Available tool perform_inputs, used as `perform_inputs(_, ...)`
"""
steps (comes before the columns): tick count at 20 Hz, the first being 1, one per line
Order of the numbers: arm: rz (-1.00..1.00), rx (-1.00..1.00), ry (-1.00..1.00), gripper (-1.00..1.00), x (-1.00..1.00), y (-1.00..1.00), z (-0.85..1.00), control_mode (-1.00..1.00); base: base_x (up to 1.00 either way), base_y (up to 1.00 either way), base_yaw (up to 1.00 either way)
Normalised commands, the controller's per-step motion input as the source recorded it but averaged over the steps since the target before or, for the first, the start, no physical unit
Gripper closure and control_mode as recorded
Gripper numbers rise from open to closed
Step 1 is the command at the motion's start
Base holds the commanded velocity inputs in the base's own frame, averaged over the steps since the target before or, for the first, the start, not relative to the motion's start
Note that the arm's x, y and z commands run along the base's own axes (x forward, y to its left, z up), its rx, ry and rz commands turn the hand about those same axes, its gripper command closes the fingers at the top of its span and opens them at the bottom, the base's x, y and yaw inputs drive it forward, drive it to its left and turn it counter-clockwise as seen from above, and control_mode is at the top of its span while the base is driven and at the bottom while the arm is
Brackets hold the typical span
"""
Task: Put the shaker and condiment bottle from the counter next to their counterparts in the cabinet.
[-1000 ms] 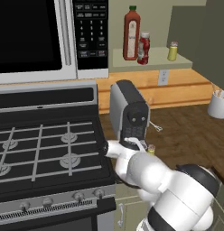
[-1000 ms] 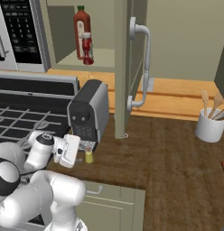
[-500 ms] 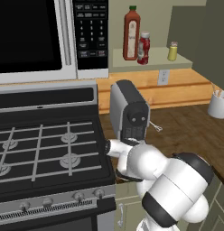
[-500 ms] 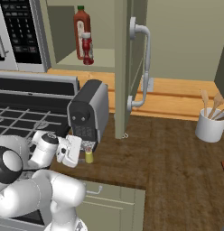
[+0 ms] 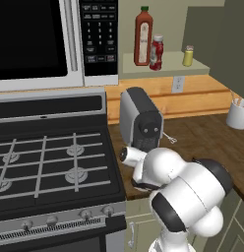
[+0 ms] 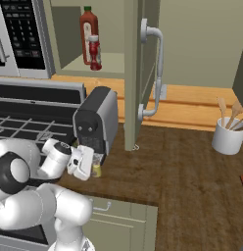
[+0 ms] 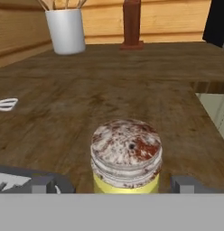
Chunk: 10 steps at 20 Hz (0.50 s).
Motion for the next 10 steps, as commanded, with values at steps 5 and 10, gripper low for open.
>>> perform_inputs(5,0.00,0.06,0.00,1.00,0.08,-0.22,-0.11,-1.00,0.00,0.00,0.00)
perform_inputs(10,0.05,0.07,-0.04,1.00,-0.01,-0.09,0.00,-1.00,0.00,0.00,0.00)
